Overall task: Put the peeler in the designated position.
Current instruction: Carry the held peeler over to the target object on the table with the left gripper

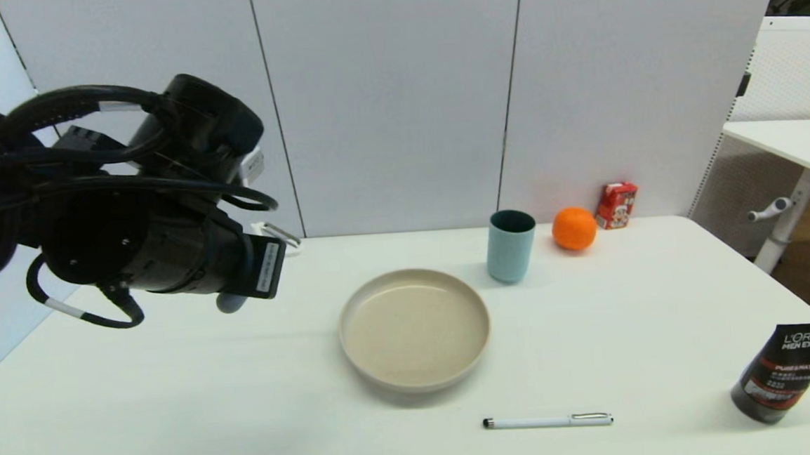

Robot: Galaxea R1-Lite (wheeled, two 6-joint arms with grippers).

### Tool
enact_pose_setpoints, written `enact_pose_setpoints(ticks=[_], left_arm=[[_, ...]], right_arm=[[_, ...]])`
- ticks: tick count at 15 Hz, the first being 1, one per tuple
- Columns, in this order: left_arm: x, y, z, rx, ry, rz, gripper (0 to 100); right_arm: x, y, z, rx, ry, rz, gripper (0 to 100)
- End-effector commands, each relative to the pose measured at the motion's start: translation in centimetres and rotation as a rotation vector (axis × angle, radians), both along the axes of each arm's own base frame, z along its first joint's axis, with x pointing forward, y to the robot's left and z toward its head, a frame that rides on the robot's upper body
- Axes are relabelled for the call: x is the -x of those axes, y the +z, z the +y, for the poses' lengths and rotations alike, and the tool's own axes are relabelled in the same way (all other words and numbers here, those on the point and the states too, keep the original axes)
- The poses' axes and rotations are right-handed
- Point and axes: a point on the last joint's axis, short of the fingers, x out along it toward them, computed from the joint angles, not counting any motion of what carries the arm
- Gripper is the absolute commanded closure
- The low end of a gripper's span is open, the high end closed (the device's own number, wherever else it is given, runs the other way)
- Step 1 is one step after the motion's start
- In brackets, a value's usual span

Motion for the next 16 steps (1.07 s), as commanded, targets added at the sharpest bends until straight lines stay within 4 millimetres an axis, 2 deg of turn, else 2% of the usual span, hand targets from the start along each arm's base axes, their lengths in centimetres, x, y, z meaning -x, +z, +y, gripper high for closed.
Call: enact_pose_setpoints(ticks=[1, 5, 8, 10, 14, 16], left_arm=[[-0.7, 0.0, 1.7, -0.062, -0.343, 0.063, 100], [-2.0, -0.7, 1.1, -0.086, -0.639, 0.034, 100], [-2.6, -2.4, 0.3, -0.003, -0.854, 0.039, 100], [-2.4, -4.0, -0.1, 0.071, -0.986, 0.040, 100], [-0.9, -5.9, -1.0, 0.196, -1.151, 0.114, 100], [-0.5, -6.4, -1.6, 0.199, -1.200, 0.127, 100]], right_arm=[[0.0, 0.0, 0.0, 0.000, 0.001, 0.001, 0], [0.0, 0.0, 0.0, 0.000, 0.001, 0.001, 0], [0.0, 0.0, 0.0, 0.001, 0.001, 0.001, 0], [0.0, 0.0, 0.0, 0.000, 0.001, 0.001, 0], [0.0, 0.0, 0.0, 0.001, 0.001, 0.001, 0], [0.0, 0.0, 0.0, 0.000, 0.001, 0.001, 0]])
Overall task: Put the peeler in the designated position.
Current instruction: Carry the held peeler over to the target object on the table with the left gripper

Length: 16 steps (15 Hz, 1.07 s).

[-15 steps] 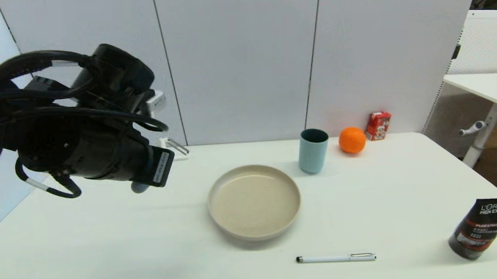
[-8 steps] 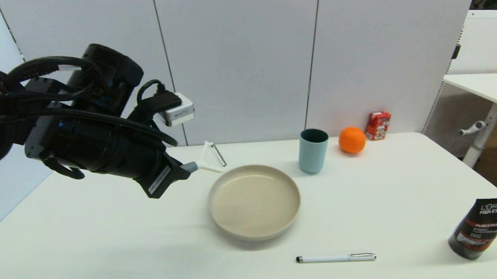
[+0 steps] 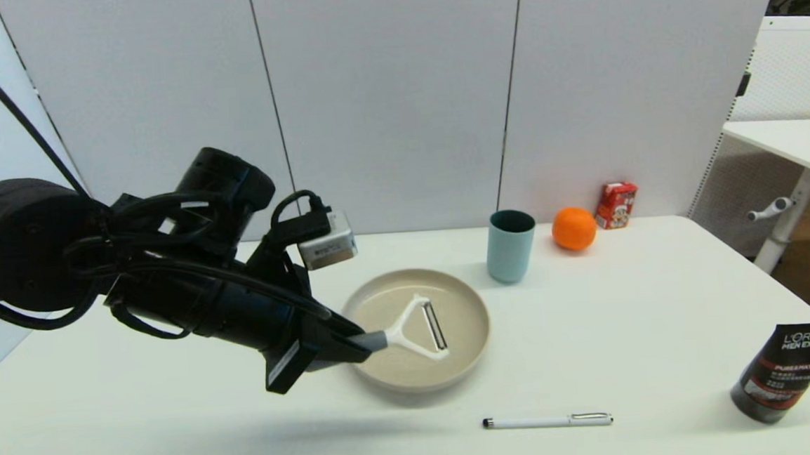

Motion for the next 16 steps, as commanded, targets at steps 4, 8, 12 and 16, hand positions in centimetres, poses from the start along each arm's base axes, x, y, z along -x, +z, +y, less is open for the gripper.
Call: enact_pose_setpoints(ticks=[4, 8, 12, 16], left_arm=[[0.4, -3.1, -2.1, -0.028, -0.160, 0.060, 100], [0.0, -5.3, -3.3, -0.007, -0.226, 0.118, 100], [-0.7, -7.4, -4.1, 0.008, -0.246, 0.141, 100], [-0.7, -8.6, -4.2, -0.008, -0.247, 0.183, 100]], right_arm=[[0.0, 0.0, 0.0, 0.001, 0.000, 0.000, 0], [0.0, 0.0, 0.0, 0.001, 0.000, 0.000, 0], [0.0, 0.0, 0.0, 0.001, 0.000, 0.000, 0], [0.0, 0.0, 0.0, 0.001, 0.000, 0.000, 0]])
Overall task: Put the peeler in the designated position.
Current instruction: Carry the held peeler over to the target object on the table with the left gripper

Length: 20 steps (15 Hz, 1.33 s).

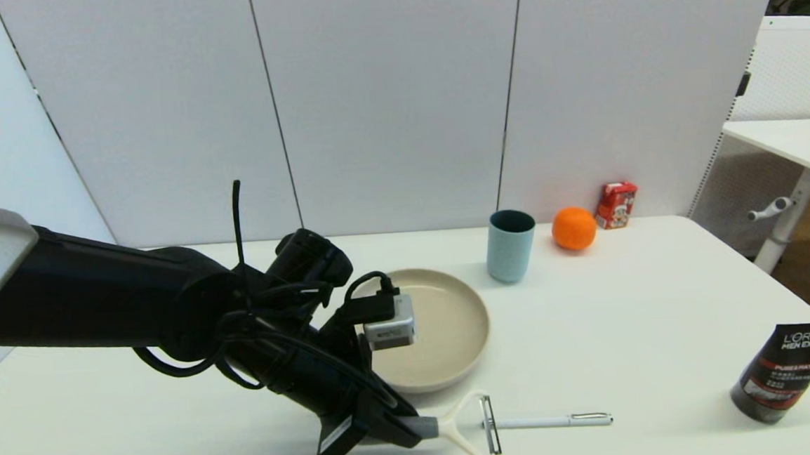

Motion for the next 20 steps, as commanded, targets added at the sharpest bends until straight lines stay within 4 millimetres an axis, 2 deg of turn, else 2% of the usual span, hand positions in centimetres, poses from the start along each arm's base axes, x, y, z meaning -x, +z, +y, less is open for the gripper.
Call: enact_pose_setpoints(ticks=[1, 19, 20], left_arm=[[-0.4, -1.3, -0.3, -0.014, -0.005, 0.030, 100], [-1.8, -2.1, -0.3, 0.020, 0.016, 0.014, 100], [-1.8, -2.0, -0.3, 0.022, 0.016, 0.013, 0]], right_arm=[[0.0, 0.0, 0.0, 0.000, 0.001, 0.001, 0], [0.0, 0.0, 0.0, 0.001, 0.001, 0.001, 0], [0.0, 0.0, 0.0, 0.001, 0.001, 0.001, 0]])
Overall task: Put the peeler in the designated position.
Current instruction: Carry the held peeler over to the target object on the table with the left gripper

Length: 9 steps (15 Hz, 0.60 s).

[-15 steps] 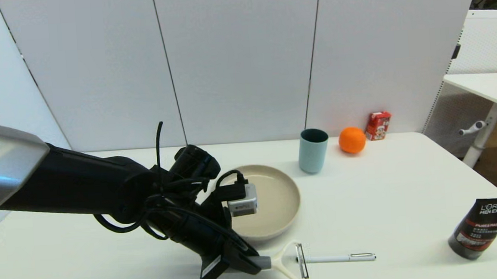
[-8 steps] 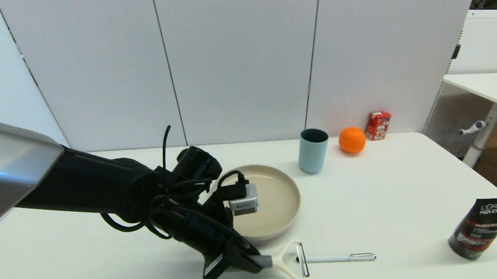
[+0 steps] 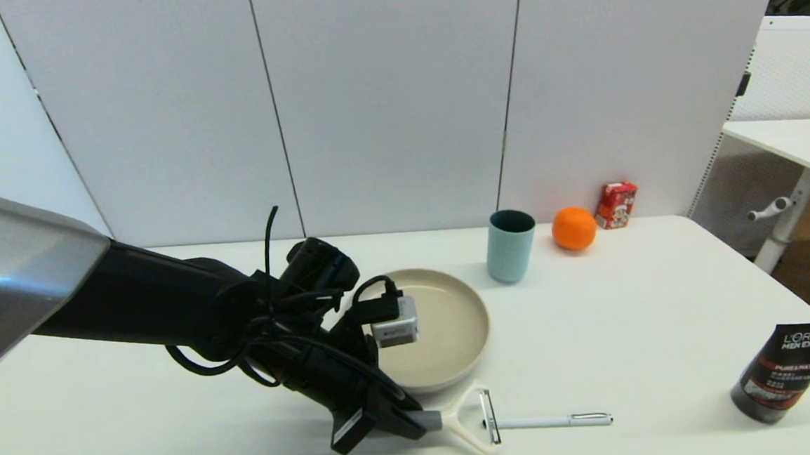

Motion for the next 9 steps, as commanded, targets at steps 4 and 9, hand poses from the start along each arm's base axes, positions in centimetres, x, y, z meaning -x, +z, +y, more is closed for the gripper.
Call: enact_pose_setpoints(ticks=[4, 9], left_arm=[[-0.3, -0.1, 0.1, 0.002, 0.005, 0.000, 0], [1.0, 2.5, 1.1, 0.035, 0.012, -0.039, 0]], right_arm=[[0.0, 0.0, 0.0, 0.001, 0.001, 0.001, 0], [0.0, 0.0, 0.0, 0.000, 0.001, 0.001, 0]])
